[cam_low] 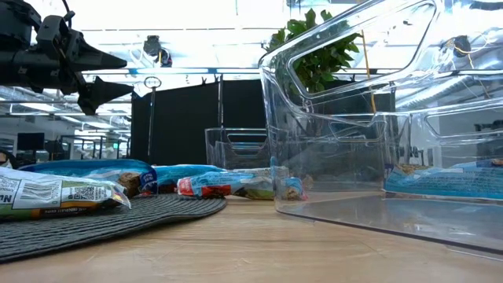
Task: Pick and place Granola Bars by type
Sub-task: Put the red granola bar into the top transparent bin
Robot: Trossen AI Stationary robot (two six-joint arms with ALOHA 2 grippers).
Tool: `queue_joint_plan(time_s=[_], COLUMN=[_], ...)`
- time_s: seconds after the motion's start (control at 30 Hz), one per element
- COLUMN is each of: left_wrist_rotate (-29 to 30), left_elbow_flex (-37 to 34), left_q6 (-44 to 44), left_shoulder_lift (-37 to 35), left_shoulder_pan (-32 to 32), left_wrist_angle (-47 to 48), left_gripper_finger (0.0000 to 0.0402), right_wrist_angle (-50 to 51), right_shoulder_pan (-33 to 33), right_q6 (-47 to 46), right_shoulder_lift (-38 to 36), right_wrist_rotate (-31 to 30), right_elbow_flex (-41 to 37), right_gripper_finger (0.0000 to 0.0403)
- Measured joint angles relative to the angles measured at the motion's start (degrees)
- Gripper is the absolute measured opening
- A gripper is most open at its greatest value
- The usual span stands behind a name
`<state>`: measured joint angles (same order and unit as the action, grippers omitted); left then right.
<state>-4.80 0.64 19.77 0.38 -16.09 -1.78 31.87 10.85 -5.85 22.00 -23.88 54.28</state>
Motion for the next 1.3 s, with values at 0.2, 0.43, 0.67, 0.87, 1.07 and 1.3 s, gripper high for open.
queue_joint_plan(time_s=[0.2, 0.43, 0.67, 0.87, 1.07, 1.3], left_wrist_rotate=[0.0, 0.0, 0.0, 0.0, 0.0, 0.0], left_elbow_flex=[0.0, 0.0, 0.0, 0.0, 0.0, 0.0], left_q6=[0.0, 0.0, 0.0, 0.0, 0.0, 0.0], left_shoulder_lift=[0.0, 0.0, 0.0, 0.0, 0.0, 0.0], left_shoulder_pan=[0.0, 0.0, 0.0, 0.0, 0.0, 0.0], left_wrist_angle=[0.0, 0.0, 0.0, 0.0, 0.0, 0.0], left_gripper_finger=[0.0310, 0.0310, 0.0310, 0.0310, 0.0310, 0.0310], right_wrist_angle=[-4.1, -10.3, -12.2, -12.4, -14.2, -14.5], right_shoulder_pan=[0.0, 0.0, 0.0, 0.0, 0.0, 0.0], right_q6=[-1.8, -2.6, -3.8, -3.9, -3.8, -4.2], right_shoulder_lift=[-4.7, -10.6, -16.6, -20.8, -21.8, -21.9], right_wrist_rotate=[0.0, 4.8, 4.5, 2.5, 1.5, -0.1], right_elbow_flex=[-7.6, -17.3, -25.2, -29.8, -32.6, -34.7], right_gripper_finger=[0.0229, 0.0228, 0.0228, 0.0230, 0.0227, 0.0230])
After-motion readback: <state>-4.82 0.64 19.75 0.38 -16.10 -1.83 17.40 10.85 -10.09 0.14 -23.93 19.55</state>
